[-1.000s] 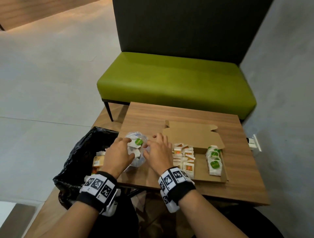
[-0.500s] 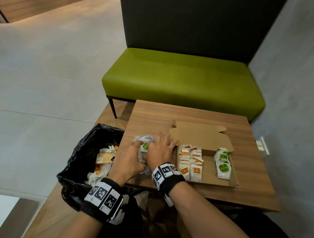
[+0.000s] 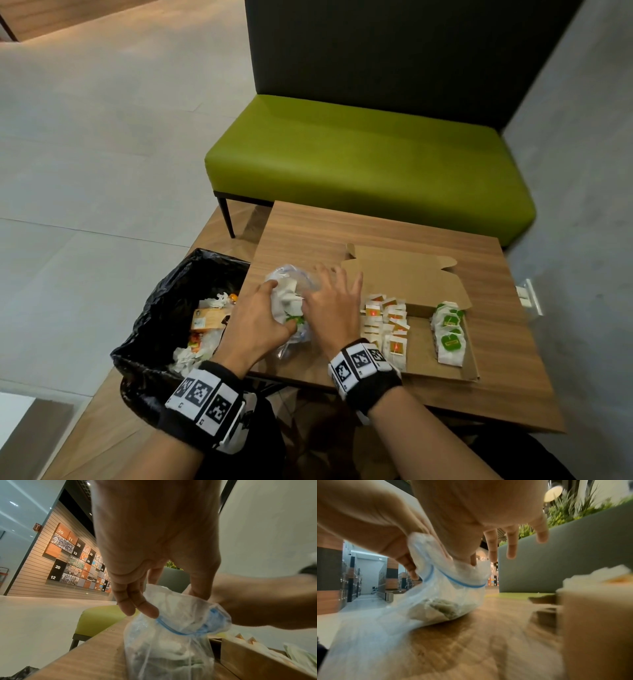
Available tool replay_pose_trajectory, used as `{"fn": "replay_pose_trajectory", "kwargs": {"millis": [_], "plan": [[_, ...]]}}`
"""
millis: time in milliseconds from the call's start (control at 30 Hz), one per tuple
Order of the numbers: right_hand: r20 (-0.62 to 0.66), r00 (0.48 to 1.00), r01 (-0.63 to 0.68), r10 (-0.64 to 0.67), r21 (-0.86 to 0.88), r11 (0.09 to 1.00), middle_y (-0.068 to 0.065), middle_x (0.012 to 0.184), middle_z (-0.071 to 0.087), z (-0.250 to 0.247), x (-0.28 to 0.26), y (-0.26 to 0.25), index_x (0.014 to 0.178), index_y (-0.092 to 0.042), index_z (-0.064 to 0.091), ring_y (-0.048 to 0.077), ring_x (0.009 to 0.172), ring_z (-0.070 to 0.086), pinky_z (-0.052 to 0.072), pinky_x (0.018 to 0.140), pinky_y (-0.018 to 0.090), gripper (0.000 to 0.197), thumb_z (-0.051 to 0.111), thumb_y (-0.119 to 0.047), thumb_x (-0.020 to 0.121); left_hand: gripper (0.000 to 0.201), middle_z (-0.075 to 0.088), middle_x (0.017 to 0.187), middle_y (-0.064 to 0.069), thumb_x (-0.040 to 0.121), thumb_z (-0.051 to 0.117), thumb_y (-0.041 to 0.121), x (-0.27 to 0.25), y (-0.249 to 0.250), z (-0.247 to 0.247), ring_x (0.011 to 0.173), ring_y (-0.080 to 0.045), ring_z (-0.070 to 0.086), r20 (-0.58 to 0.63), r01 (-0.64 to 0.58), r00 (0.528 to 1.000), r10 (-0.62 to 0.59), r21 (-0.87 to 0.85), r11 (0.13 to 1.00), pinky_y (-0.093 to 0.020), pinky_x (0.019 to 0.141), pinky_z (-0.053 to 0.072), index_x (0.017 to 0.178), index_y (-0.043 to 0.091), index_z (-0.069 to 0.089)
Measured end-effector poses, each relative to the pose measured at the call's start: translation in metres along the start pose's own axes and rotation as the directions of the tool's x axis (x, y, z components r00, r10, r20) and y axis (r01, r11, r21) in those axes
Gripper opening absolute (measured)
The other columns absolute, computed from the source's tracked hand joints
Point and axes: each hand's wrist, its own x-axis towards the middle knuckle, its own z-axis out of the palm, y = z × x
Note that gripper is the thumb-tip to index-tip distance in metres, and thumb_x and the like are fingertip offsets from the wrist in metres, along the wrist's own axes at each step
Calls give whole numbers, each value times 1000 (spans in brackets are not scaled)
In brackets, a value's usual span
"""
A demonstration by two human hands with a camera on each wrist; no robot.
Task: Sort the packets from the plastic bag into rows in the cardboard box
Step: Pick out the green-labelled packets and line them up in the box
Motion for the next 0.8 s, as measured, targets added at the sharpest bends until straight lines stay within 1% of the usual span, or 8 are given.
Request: {"fn": "replay_pose_trajectory", "kwargs": {"millis": [133, 233, 333, 400, 467, 567, 700, 800], "plan": [[-223, 975, 39, -17, 93, 995, 3, 114, 70, -18, -26, 33, 85, -28, 76, 28, 99, 65, 41, 100, 67, 16, 86, -30, 73, 79, 53, 139, -5, 72, 73, 40, -3, 1, -3, 104, -25, 63, 32, -19, 999, 20, -22, 1000, -37, 92, 52, 144, 18, 48], [-363, 928, 132, -86, 106, 986, -1, 106, 71, -28, -44, 58, 97, -27, 75, 21, 90, 65, 40, 104, 62, 13, 67, -30, 87, 64, 40, 150, -2, 80, 69, 49, -12, 9, -7, 115, -25, 60, 98, -38, 995, 29, 92, 995, -39, 93, 52, 140, 33, 51], [-448, 882, 221, -145, 124, 967, -1, 101, 72, -38, -59, 76, 99, -25, 75, 20, 85, 66, 40, 104, 62, 21, 56, -32, 92, 40, 35, 157, 3, 91, 57, 51, -27, 23, -13, 130, -21, 51, 3, -100, 995, 104, 303, 948, -42, 99, 44, 129, 39, 60], [-497, 852, 277, -165, 161, 947, -2, 100, 72, -43, -70, 87, 97, -24, 75, 19, 84, 66, 39, 104, 61, 17, 59, -29, 93, 25, 59, 135, 10, 96, 54, 44, -38, 36, -16, 117, -13, 59, -156, -181, 967, 201, 135, 974, -36, 92, 45, 114, 34, 69], [-533, 827, 327, -178, 200, 924, -2, 101, 71, -47, -81, 95, 98, -23, 76, 18, 86, 66, 39, 105, 59, 15, 62, -27, 94, 23, 72, 101, 15, 99, 53, 40, -50, 52, -12, 92, 1, 64, -206, -236, 959, 192, -212, 948, -21, 76, 49, 99, 27, 72], [-583, 791, 393, -189, 246, 886, -1, 102, 72, -55, -96, 104, 104, -24, 71, 18, 87, 66, 39, 105, 57, 13, 63, -26, 94, 42, 75, 86, 7, 95, 46, 53, -62, 77, 5, 82, -1, 67, 60, -81, 986, 155, -641, 763, -21, 71, 49, 93, 22, 74], [-592, 791, 399, -158, 303, 865, 1, 104, 72, -62, -114, 118, 111, -28, 64, 17, 88, 67, 40, 104, 54, 16, 61, -26, 95, 40, 74, 93, -6, 96, 49, 48, -73, 94, 26, 86, -18, 67, 266, 33, 934, 238, -727, 686, -22, 70, 49, 101, 19, 75], [-572, 811, 382, -125, 355, 853, 2, 106, 71, -65, -126, 128, 112, -29, 65, 20, 87, 68, 45, 99, 55, 16, 56, -29, 99, 28, 68, 84, -4, 96, 58, 31, -80, 99, 37, 77, -14, 58, 300, 97, 922, 246, -792, 603, -25, 69, 46, 98, 7, 73]]}}
